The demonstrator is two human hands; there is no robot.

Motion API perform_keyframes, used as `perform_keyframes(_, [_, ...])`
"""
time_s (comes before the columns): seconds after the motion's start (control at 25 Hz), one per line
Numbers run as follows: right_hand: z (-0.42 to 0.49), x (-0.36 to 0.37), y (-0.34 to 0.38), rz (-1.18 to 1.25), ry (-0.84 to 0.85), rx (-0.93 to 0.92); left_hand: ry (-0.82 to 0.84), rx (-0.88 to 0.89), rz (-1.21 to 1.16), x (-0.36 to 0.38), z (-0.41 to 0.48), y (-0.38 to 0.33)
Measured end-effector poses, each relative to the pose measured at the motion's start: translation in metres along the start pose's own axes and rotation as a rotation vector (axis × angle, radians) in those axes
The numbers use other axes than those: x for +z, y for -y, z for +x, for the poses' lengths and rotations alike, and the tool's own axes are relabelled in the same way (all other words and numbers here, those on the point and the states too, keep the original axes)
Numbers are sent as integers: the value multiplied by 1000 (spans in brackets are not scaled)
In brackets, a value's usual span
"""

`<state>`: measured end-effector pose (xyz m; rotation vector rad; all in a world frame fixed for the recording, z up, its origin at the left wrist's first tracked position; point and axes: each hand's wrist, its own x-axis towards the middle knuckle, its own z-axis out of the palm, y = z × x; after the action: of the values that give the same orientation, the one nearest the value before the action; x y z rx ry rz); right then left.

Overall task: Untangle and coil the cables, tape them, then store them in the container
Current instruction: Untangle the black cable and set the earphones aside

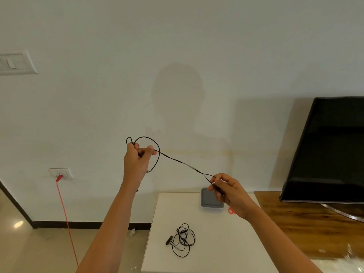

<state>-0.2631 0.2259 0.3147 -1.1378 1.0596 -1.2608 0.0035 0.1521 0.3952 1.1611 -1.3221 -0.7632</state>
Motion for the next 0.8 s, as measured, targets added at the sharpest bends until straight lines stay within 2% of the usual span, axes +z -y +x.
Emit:
perform_keyframes(0.12, [-2,-6,-2,-36,44,-66,-2,-9,0,-1,-1,-1])
perform_keyframes(0.24, [-3,-10,0,-231,72,-80,8,-11,16,0,-2,-3])
perform_keyframes(0.4, [-2,-9,3,-452,13,-150,9,-16,17,2,-4,-2])
perform_keyframes(0.6, [-5,-5,3,-314,-65,-181,15,-1,7,3,-4,-6])
perform_keyframes(0.8, [-10,11,-4,-185,121,18,55,14,-13,11,-4,-15])
